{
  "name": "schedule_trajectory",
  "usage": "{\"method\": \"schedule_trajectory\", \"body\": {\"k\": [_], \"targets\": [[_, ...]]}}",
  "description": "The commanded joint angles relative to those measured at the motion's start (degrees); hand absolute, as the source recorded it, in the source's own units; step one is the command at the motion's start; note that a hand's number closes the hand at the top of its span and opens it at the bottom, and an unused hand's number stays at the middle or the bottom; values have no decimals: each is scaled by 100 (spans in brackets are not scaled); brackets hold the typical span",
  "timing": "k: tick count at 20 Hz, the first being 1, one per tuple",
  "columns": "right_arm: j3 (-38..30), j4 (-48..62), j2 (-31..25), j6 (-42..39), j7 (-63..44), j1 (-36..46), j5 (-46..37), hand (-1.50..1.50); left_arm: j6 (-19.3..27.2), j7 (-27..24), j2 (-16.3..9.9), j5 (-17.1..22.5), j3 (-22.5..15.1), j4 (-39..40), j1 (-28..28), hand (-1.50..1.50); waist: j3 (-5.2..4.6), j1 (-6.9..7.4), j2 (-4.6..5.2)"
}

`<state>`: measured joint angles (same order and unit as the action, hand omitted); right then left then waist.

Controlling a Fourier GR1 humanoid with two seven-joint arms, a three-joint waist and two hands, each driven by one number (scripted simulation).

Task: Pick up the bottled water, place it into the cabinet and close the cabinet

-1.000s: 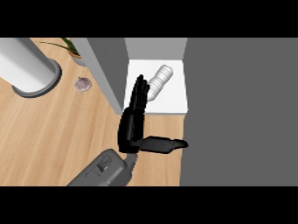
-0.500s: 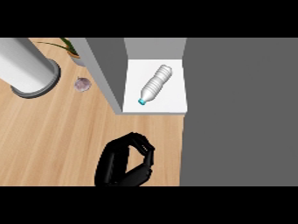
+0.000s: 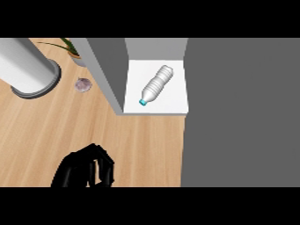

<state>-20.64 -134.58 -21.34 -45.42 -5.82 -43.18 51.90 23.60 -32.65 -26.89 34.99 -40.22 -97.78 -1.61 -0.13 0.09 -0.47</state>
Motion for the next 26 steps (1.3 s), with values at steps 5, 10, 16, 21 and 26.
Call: {"method": "schedule_trajectory", "body": {"k": [5, 10, 16, 21, 26], "targets": [[269, -1718, 186, -20, -166, -198, -449, 150, -616, -199, -1033, 506, 726, -920, -805, -150, -16, 4, -32], [524, -1832, 115, -327, -247, -237, -616, 150, -948, -274, -1466, 937, 1320, -1106, -1171, -150, -33, -11, -57], [1024, -1990, -46, -274, -467, 15, -676, 150, -1183, -465, -1775, 1091, 1794, -1095, -1451, -150, -61, 25, -50], [1364, -1879, -168, -325, -640, 433, -831, 150, -1487, -470, -2089, 1417, 2116, -1233, -1898, -150, -78, 154, -92], [1814, -1773, -365, -295, -910, 934, -879, 150, -1733, -414, -2289, 1690, 2345, -1379, -2106, -150, -107, 207, -133]]}}
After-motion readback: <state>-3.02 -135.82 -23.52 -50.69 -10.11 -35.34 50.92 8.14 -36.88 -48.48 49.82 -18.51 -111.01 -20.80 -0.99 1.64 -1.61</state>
